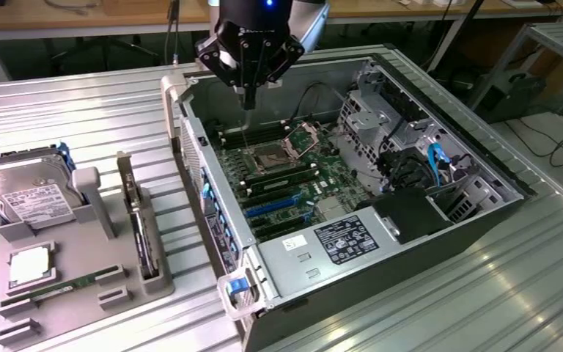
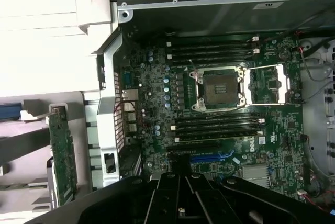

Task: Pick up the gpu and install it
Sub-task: 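Reach for the gpu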

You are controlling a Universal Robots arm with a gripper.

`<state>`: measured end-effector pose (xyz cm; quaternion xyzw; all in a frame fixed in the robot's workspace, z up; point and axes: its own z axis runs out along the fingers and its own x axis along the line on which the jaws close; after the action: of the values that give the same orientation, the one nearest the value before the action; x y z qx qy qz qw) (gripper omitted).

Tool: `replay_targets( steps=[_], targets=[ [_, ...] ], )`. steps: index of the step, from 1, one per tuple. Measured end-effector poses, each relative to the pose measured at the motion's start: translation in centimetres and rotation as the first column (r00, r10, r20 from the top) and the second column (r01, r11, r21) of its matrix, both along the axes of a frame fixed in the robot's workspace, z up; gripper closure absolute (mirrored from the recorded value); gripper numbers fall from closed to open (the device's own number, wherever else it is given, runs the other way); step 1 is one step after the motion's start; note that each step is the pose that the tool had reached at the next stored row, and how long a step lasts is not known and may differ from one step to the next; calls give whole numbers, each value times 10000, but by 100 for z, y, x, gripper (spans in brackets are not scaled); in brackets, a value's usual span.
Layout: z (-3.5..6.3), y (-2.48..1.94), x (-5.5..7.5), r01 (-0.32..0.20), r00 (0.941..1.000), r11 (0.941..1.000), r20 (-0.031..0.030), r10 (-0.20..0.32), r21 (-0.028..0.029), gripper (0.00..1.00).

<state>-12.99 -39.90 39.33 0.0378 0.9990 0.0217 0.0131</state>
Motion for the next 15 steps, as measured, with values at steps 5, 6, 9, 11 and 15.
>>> replay_targets(
  steps=[5,6,9,11,15],
  targets=[
    [0,0,-43,1,10000,10000,0,-1,0,89],
    [0,0,-51,1,10000,10000,0,-1,0,89],
    [0,0,-69,1,10000,10000,0,-1,0,89],
    [0,-1,-80,0,10000,10000,0,0,0,89],
    [0,-2,-102,0,10000,10000,0,0,0,89]
  ],
)
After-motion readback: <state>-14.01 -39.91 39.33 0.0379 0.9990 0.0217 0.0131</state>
